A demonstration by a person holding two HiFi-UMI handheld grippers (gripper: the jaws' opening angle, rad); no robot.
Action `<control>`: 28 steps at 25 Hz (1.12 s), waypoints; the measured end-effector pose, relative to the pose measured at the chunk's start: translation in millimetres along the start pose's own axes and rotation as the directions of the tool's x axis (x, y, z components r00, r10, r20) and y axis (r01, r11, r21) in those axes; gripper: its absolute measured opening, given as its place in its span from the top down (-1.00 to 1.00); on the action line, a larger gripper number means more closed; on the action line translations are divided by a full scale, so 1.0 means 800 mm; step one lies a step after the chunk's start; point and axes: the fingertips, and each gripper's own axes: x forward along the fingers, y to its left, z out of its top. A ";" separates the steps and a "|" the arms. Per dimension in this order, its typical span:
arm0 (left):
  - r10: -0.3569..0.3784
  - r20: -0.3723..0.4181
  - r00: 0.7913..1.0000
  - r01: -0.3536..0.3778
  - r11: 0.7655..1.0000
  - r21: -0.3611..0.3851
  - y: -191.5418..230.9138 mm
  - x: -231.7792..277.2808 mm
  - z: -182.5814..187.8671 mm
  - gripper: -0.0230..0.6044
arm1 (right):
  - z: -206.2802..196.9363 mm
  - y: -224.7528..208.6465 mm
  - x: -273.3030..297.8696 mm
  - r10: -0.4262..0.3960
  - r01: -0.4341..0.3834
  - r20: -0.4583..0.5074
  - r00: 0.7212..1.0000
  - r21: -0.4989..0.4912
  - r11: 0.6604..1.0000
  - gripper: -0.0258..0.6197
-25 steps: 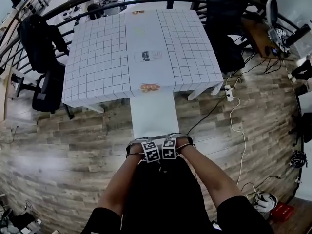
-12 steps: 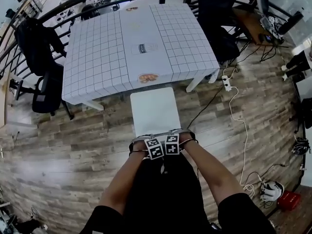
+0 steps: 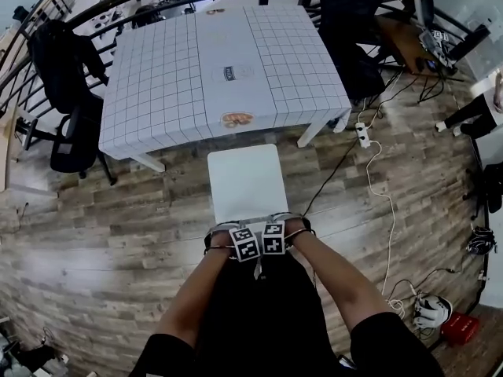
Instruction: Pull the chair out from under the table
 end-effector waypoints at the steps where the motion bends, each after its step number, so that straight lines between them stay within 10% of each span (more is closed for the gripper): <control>1: -0.004 -0.002 1.000 0.004 1.000 -0.002 -0.008 0.000 -0.001 0.67 | 0.001 0.008 0.000 0.001 -0.001 -0.002 1.000 -0.005 1.000 0.68; 28: -0.002 0.023 1.000 0.003 1.000 -0.028 -0.051 0.081 -0.004 0.65 | -0.014 0.048 0.079 -0.006 0.006 0.012 1.000 0.027 1.000 0.67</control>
